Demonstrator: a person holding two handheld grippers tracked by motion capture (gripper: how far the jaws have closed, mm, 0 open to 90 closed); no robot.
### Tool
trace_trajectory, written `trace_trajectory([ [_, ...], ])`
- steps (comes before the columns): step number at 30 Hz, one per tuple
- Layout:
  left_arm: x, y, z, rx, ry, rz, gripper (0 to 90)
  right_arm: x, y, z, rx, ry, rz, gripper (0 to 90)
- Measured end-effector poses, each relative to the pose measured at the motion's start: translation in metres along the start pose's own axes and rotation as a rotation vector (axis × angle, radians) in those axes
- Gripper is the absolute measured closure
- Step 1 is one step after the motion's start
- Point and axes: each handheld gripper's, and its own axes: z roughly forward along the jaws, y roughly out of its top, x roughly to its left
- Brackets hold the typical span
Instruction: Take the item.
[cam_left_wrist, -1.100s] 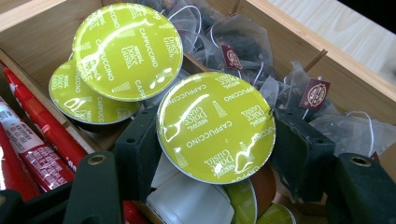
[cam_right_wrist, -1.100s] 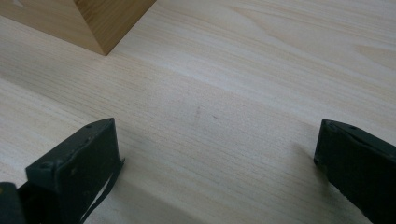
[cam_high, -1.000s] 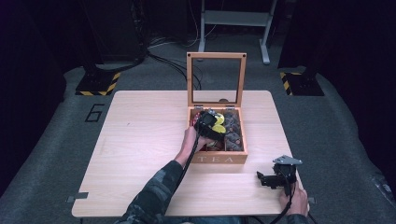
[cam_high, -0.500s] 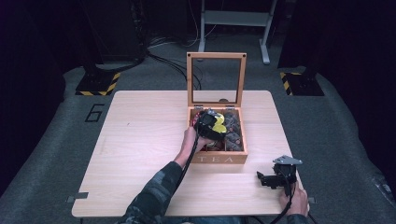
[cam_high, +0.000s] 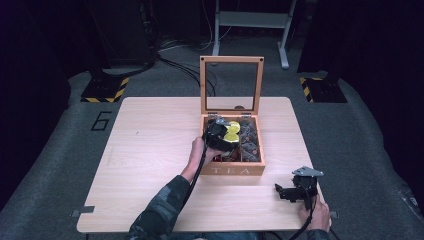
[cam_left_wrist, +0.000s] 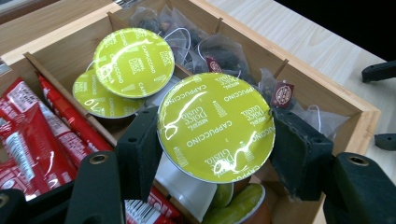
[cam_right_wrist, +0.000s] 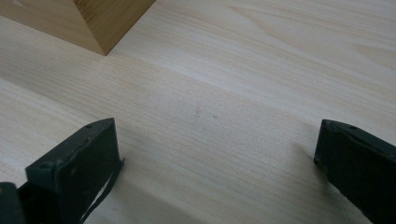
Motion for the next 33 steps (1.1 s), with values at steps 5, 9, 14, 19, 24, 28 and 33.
trace_trajectory([
  [5,0.000,-0.001,-0.011,-0.019,0.007,0.010,37.9,0.000,0.000,0.000,0.000,0.000,0.000,0.0],
  [9,0.000,-0.002,-0.018,-0.027,0.010,0.012,37.9,0.000,0.000,0.000,0.000,0.000,0.000,0.0],
  [14,0.001,-0.006,-0.031,-0.053,0.017,0.013,37.9,0.000,0.000,0.000,-0.001,0.000,0.001,0.0],
  [19,0.002,-0.009,-0.041,-0.070,0.018,0.009,37.9,0.000,0.000,0.000,0.000,0.000,0.000,0.0],
  [24,0.005,-0.014,-0.053,-0.081,0.033,0.005,37.9,0.000,0.000,0.000,-0.001,0.000,-0.003,0.0],
  [28,0.008,-0.018,-0.061,-0.088,0.044,0.008,37.9,0.000,0.000,0.000,-0.001,-0.001,-0.002,0.0],
  [33,0.012,-0.025,-0.070,-0.099,0.054,-0.008,37.9,0.000,0.000,0.000,0.000,0.000,0.000,0.0],
])
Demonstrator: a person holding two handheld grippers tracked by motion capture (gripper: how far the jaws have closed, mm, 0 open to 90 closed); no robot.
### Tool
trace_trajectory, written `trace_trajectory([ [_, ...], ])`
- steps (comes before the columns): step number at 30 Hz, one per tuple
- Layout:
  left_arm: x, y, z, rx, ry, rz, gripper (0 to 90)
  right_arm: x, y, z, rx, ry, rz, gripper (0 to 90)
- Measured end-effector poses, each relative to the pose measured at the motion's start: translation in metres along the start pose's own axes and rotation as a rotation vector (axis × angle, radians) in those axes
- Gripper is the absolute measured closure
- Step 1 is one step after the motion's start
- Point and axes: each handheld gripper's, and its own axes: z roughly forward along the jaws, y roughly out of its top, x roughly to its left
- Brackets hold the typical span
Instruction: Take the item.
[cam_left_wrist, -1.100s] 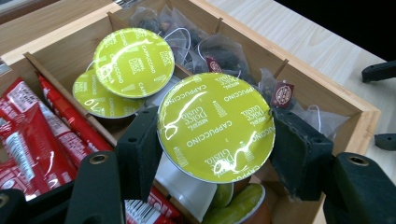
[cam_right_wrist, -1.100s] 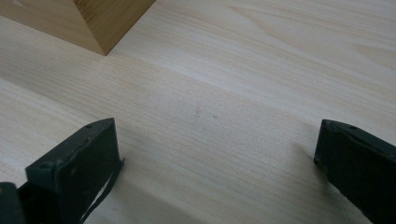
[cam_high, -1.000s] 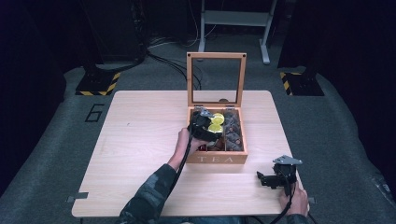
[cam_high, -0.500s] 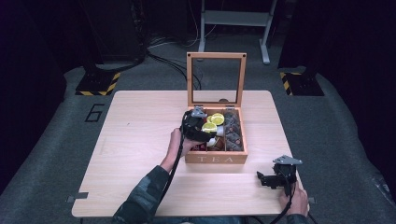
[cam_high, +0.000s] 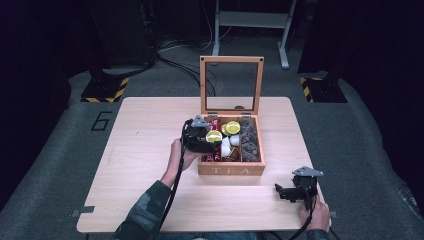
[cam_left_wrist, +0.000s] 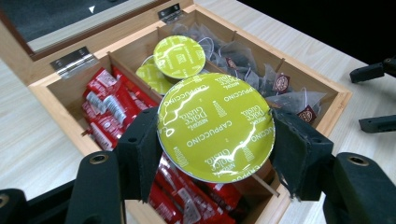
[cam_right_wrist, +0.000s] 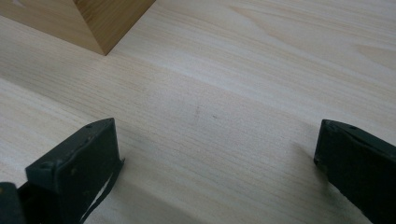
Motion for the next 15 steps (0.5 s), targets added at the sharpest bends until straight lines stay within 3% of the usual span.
trace_trajectory([
  [15,0.015,-0.013,-0.025,-0.035,0.044,-0.026,37.9,0.000,0.000,0.000,-0.001,0.000,-0.004,0.0],
])
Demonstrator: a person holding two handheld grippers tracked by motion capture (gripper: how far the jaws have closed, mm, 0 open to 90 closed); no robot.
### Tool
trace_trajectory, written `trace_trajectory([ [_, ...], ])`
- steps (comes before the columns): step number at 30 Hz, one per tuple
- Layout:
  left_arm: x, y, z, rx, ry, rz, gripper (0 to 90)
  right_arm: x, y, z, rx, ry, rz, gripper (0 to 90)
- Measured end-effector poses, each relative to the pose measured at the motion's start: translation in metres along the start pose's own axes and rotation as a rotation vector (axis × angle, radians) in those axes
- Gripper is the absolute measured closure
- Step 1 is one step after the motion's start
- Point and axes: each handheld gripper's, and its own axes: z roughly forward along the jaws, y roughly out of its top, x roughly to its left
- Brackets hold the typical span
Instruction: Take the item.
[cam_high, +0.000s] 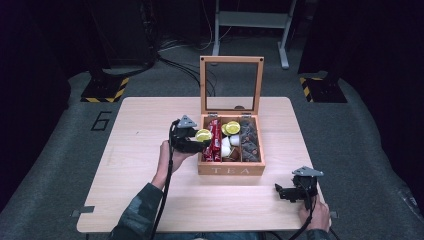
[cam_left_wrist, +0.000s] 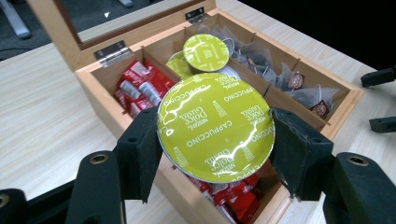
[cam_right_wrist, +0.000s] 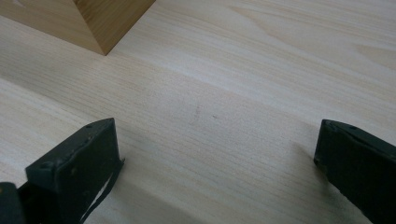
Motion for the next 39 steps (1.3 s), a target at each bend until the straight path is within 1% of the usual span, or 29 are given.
trace_trajectory([
  [1,0.001,-0.001,-0.001,0.001,-0.003,0.001,37.9,0.000,0.000,0.000,0.000,0.000,0.002,0.0],
  [6,0.007,-0.006,-0.009,-0.004,0.016,-0.009,37.9,0.000,0.000,0.000,0.000,0.000,0.000,0.0],
  [7,0.008,-0.007,-0.010,-0.011,0.019,-0.015,37.9,0.000,0.000,0.000,0.000,0.000,0.000,0.0],
  [16,0.019,-0.016,-0.024,-0.015,0.050,-0.040,37.9,0.000,0.000,0.000,0.001,0.000,0.003,0.0],
  [23,0.026,-0.018,-0.037,-0.023,0.095,-0.048,38.0,0.000,0.000,0.000,0.003,0.000,0.006,0.0],
  [25,0.030,-0.021,-0.039,-0.027,0.102,-0.062,37.9,0.000,0.000,0.000,0.003,0.000,0.006,0.0],
  [33,0.046,-0.034,-0.046,-0.029,0.147,-0.097,38.0,0.000,0.000,0.000,0.002,0.001,0.005,0.0],
  [35,0.051,-0.037,-0.048,-0.023,0.144,-0.106,38.0,0.000,0.000,-0.001,0.003,0.000,0.004,0.0],
  [39,0.058,-0.042,-0.049,-0.022,0.152,-0.125,38.0,0.000,0.000,0.000,0.003,0.000,0.004,0.0],
])
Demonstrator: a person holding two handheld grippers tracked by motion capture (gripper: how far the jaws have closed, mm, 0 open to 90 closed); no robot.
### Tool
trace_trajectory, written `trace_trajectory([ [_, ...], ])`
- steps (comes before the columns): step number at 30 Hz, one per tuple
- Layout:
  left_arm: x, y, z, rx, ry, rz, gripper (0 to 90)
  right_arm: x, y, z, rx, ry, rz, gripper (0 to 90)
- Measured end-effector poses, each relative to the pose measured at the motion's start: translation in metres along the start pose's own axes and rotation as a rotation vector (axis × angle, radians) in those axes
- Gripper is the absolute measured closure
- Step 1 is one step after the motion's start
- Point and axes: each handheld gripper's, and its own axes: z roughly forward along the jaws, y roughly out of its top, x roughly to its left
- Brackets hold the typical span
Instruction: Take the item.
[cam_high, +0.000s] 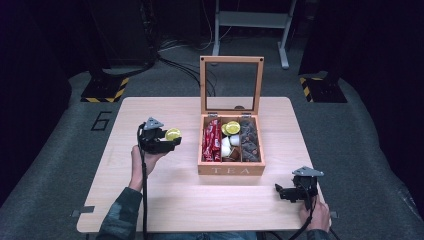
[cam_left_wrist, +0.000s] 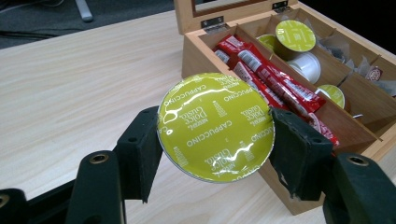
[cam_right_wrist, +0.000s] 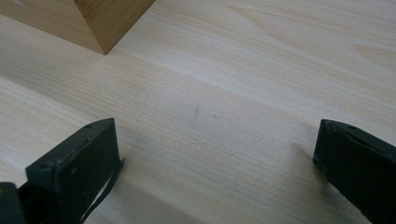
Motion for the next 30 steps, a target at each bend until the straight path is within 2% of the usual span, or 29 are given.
trace_trajectory([
  [16,0.022,-0.013,0.004,0.012,0.056,-0.036,38.0,0.000,0.000,0.000,0.000,0.000,0.000,0.0],
  [20,0.027,-0.019,0.008,0.020,0.071,-0.034,38.0,0.000,0.000,0.000,0.000,0.000,0.000,0.0],
  [24,0.033,-0.023,0.013,0.014,0.091,-0.052,38.0,0.000,0.000,0.000,0.000,0.000,0.000,0.0],
  [30,0.040,-0.028,0.023,0.032,0.104,-0.061,38.0,0.000,0.000,0.000,0.000,0.000,0.000,0.0],
])
